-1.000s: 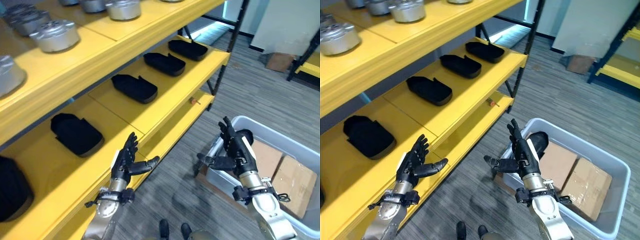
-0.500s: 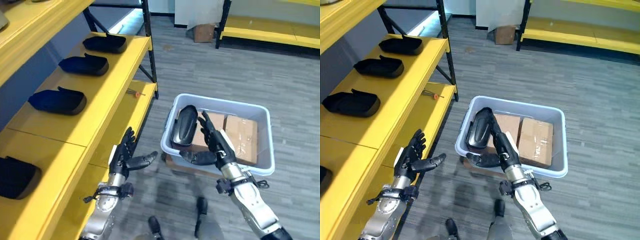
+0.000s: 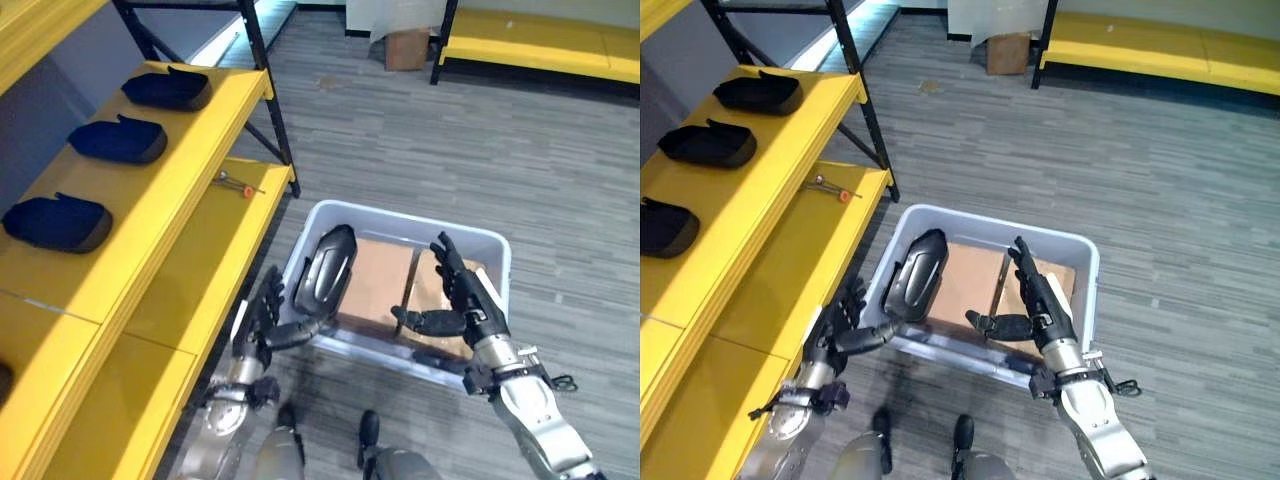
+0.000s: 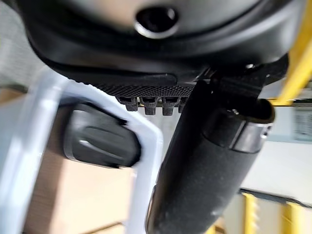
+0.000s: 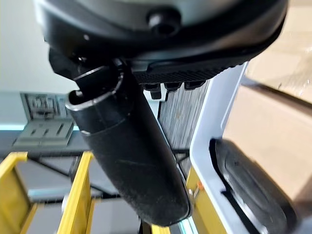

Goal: Move parts from the plastic box to the shelf.

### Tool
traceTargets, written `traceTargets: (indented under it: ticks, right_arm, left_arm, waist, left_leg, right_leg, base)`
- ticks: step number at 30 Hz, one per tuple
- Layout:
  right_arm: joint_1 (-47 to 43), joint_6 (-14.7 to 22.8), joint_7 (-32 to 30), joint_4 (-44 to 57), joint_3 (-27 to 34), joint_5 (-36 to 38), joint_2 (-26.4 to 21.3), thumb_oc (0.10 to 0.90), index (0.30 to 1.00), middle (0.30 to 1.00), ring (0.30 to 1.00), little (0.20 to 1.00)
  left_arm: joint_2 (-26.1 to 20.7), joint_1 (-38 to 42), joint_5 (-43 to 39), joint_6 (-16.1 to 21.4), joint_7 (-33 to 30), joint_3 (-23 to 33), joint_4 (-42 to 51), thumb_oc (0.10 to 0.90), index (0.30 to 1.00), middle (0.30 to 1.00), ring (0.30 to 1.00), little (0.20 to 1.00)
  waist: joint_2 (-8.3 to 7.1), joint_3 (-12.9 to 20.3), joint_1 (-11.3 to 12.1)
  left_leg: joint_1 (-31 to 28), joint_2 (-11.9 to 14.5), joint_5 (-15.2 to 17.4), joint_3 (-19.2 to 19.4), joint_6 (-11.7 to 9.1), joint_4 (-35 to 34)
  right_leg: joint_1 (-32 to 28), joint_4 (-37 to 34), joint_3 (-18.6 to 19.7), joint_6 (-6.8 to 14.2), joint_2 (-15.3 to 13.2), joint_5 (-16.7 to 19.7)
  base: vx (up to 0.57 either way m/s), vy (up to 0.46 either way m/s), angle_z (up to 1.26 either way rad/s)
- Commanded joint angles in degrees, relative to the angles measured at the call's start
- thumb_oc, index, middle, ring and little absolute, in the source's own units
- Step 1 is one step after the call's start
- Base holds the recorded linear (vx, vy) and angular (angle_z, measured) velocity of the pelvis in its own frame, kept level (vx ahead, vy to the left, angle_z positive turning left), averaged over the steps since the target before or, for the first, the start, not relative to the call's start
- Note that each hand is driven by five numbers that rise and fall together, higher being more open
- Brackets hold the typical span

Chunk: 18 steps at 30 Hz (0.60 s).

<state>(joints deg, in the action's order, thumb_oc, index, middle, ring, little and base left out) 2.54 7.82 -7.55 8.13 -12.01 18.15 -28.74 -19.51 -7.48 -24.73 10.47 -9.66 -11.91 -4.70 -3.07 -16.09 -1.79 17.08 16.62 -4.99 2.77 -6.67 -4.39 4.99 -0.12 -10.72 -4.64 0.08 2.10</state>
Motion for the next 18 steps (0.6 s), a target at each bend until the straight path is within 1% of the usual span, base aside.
traceTargets:
  ticks: [1,2,3,4,5,6,8,9,11,12,14,15,16,18]
  right_arm:
    - [-2.49,6.35,0.27,7.21,1.03,-0.28,-2.15,0.900,1.000,1.000,1.000,1.000]
    - [-2.77,6.33,0.11,6.88,1.03,-0.32,-1.94,0.900,1.000,1.000,1.000,1.000]
    - [-2.93,6.31,0.01,6.65,1.18,0.37,-1.59,0.900,1.000,1.000,1.000,1.000]
    - [-3.07,6.15,-0.08,6.31,1.20,0.62,-1.38,0.900,1.000,1.000,1.000,1.000]
    - [-3.09,6.15,-0.08,6.30,1.19,0.63,-1.34,0.900,1.000,1.000,1.000,1.000]
    - [-4.74,5.79,-0.93,4.86,0.47,0.17,-0.58,0.900,1.000,1.000,1.000,1.000]
    - [-6.82,5.33,-2.98,2.68,0.18,-0.84,0.40,0.900,1.000,1.000,1.000,1.000]
    - [-8.55,4.92,-5.23,1.25,0.48,-2.22,1.55,0.900,1.000,1.000,1.000,1.000]
    - [-8.95,4.79,-5.91,1.08,0.69,-3.03,1.72,0.900,1.000,1.000,1.000,1.000]
    - [-10.12,4.23,-7.79,0.21,1.21,-6.11,1.84,0.900,1.000,1.000,1.000,1.000]
    - [-10.79,3.90,-8.47,-0.40,1.42,-7.60,1.94,0.900,1.000,1.000,1.000,1.000]
    - [-12.30,2.95,-9.81,-1.81,1.68,-12.11,0.94,0.900,1.000,1.000,1.000,1.000]
    - [-12.43,2.97,-9.87,-1.91,1.64,-12.19,0.95,0.900,1.000,1.000,1.000,1.000]
    - [-14.78,2.13,-11.24,-3.65,1.42,-16.78,-0.44,0.900,1.000,1.000,1.000,1.000]
  left_arm:
    - [-1.39,2.32,-2.23,5.78,0.79,2.10,7.94,0.900,1.000,1.000,1.000,1.000]
    - [-1.64,2.62,-2.12,5.89,0.80,1.94,8.14,0.900,1.000,1.000,1.000,1.000]
    - [-2.32,2.68,-2.30,5.96,1.11,1.95,8.52,0.900,1.000,1.000,1.000,1.000]
    - [-2.87,2.62,-2.14,5.93,1.28,1.93,8.98,0.900,1.000,1.000,1.000,1.000]
    - [-2.90,2.62,-2.15,5.93,1.29,1.95,8.98,0.900,1.000,1.000,1.000,1.000]
    - [-4.07,3.12,-1.69,6.38,0.72,2.10,9.33,0.900,1.000,1.000,1.000,1.000]
    - [-4.56,4.19,-1.66,6.67,-0.49,2.43,9.08,0.900,1.000,1.000,1.000,1.000]
    - [-4.40,4.95,-1.38,6.73,-2.10,2.54,9.02,0.900,1.000,1.000,1.000,1.000]
    - [-4.43,5.09,-1.20,6.70,-2.48,2.61,9.16,0.900,1.000,1.000,1.000,1.000]
    - [-4.34,5.18,-0.86,6.49,-3.08,2.55,9.64,0.900,1.000,1.000,1.000,1.000]
    - [-4.33,5.42,-0.59,6.42,-3.38,2.53,9.95,0.900,1.000,1.000,1.000,1.000]
    - [-4.46,5.74,-0.30,6.45,-3.55,2.35,10.36,0.900,1.000,1.000,1.000,1.000]
    - [-4.44,5.80,-0.29,6.44,-3.56,2.38,10.35,0.900,1.000,1.000,1.000,1.000]
    - [-4.53,6.32,-0.22,6.56,-3.86,2.34,10.81,0.900,1.000,1.000,1.000,1.000]
  waist:
    - [2.32,1.99,-0.46]
    - [2.31,1.75,-0.46]
    - [2.00,1.50,-0.25]
    - [1.85,1.19,-0.52]
    - [1.74,1.22,-0.41]
    - [1.08,0.31,-0.11]
    - [0.54,-0.55,0.22]
    - [0.28,-1.23,0.46]
    - [0.13,-1.33,0.52]
    - [0.10,-1.89,0.74]
    - [0.06,-1.99,0.84]
    - [0.10,-2.69,1.07]
    - [0.11,-2.66,1.01]
    - [0.08,-3.41,1.30]
  left_leg:
    - [-9.45,-2.04,-5.08,5.40,-0.02,0.32]
    - [-9.31,-2.81,-4.54,5.42,0.31,1.07]
    - [-9.03,-3.81,-3.74,6.02,0.73,1.98]
    - [-8.78,-4.43,-3.24,6.85,0.93,2.47]
    - [-8.75,-4.50,-3.15,7.01,0.98,2.58]
    - [-8.17,-5.73,-2.13,8.48,1.59,3.13]
    - [-6.76,-7.08,-1.10,9.48,2.36,3.99]
    - [-4.96,-8.52,-0.30,9.89,3.11,4.74]
    - [-4.34,-8.84,-0.16,9.91,3.30,4.81]
    - [-3.17,-9.49,-0.11,10.06,3.63,4.73]
    - [-2.35,-9.78,-0.13,10.08,3.79,4.84]
    - [-1.43,-10.08,-0.14,9.90,3.89,4.94]
    - [-1.28,-10.09,-0.13,9.85,3.91,5.00]
    - [-0.32,-10.18,-0.20,9.51,3.89,5.20]
  right_leg:
    - [-2.47,-4.88,1.16,10.36,-7.29,1.03]
    - [-2.15,-4.88,1.51,10.65,-7.89,1.52]
    - [-1.70,-4.88,2.54,11.14,-8.78,2.15]
    - [-1.42,-4.88,2.92,11.41,-9.50,2.69]
    - [-1.34,-4.88,3.08,11.47,-9.59,2.72]
    - [0.01,-4.88,3.83,12.19,-10.94,3.74]
    - [1.75,-4.88,4.45,12.97,-12.39,4.76]
    - [3.63,-4.88,4.41,13.72,-13.83,5.69]
    - [4.26,-4.88,4.42,13.96,-14.20,5.92]
    - [5.34,-4.88,4.23,14.33,-14.92,6.42]
    - [5.99,-4.88,4.09,14.45,-15.20,6.69]
    - [6.71,-4.88,3.77,14.63,-15.61,7.03]
    - [6.80,-4.88,3.73,14.64,-15.63,7.05]
    - [7.53,-4.88,3.30,14.62,-15.81,7.32]
  base:
    - [0.11,0.207,-0.84]
    - [0.11,0.231,-0.84]
    - [0.16,0.328,-0.65]
    - [0.10,0.223,-0.37]
    - [0.08,0.262,-0.45]
    - [0.05,0.246,-0.34]
    - [0.06,0.289,-0.43]
    - [0.05,0.217,-0.41]
    - [0.03,0.118,-0.02]
    - [0.01,0.060,0.12]
    - [0.01,0.039,0.11]
    - [0.01,0.011,0.14]
    - [0.01,0.007,0.11]
    - [-0.01,-0.027,0.04]
